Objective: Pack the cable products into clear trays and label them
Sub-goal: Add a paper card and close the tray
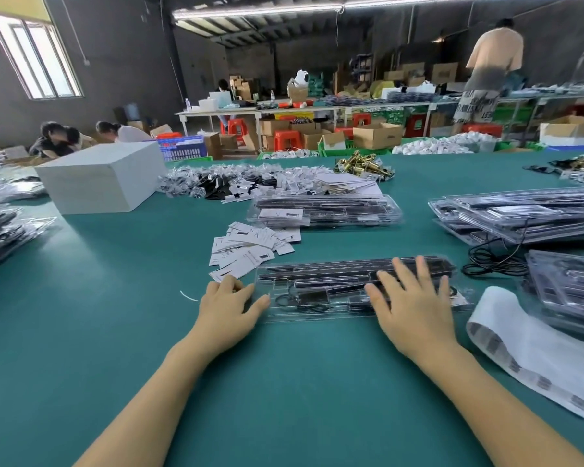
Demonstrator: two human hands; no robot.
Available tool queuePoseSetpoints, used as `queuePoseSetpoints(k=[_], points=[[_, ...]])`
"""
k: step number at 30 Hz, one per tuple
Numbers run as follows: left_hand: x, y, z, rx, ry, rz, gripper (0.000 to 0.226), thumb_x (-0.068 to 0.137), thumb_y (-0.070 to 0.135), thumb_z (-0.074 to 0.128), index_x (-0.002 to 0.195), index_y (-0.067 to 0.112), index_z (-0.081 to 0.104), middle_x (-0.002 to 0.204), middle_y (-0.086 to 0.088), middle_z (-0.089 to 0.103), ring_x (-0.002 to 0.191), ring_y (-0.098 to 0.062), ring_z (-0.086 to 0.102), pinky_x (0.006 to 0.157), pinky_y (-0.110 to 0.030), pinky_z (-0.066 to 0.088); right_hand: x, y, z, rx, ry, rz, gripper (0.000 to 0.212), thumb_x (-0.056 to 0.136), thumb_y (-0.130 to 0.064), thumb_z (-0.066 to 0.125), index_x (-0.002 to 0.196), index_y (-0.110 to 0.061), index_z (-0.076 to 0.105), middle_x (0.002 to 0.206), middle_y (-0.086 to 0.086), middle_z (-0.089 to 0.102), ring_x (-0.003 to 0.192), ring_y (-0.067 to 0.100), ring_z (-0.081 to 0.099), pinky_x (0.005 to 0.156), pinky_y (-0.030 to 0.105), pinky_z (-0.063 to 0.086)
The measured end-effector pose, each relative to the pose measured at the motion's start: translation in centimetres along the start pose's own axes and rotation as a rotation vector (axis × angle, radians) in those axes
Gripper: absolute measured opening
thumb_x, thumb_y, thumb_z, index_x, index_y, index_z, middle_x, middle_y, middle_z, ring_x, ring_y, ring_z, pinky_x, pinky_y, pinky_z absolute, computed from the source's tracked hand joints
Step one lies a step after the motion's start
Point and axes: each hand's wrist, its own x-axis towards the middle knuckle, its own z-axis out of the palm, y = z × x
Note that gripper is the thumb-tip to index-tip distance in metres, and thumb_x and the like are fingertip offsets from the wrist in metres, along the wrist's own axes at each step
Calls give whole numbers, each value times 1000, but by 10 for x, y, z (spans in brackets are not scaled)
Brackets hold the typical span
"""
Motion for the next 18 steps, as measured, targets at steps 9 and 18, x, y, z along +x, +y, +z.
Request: queuePoseSetpoints(k=[9, 18], points=[[-1, 10, 7, 139, 60, -42, 40, 96, 55, 30, 123, 34, 52, 127, 6, 42, 122, -23, 29, 96, -39, 26, -4, -8, -7, -7, -131, -89, 72, 90, -71, 17, 149, -30, 26, 158, -8, 20, 147, 17, 11, 116, 50, 6], [-1, 9, 8, 83, 138, -51, 44, 94, 54, 41, 116, 21, 60, 123, -1, 51, 126, -26, 30, 100, -43, 28, 8, 42, -119, 161, -274, 1, 66, 73, -50, 75, 131, -33, 49, 121, -6, 58, 107, 16, 54, 91, 34, 46]])
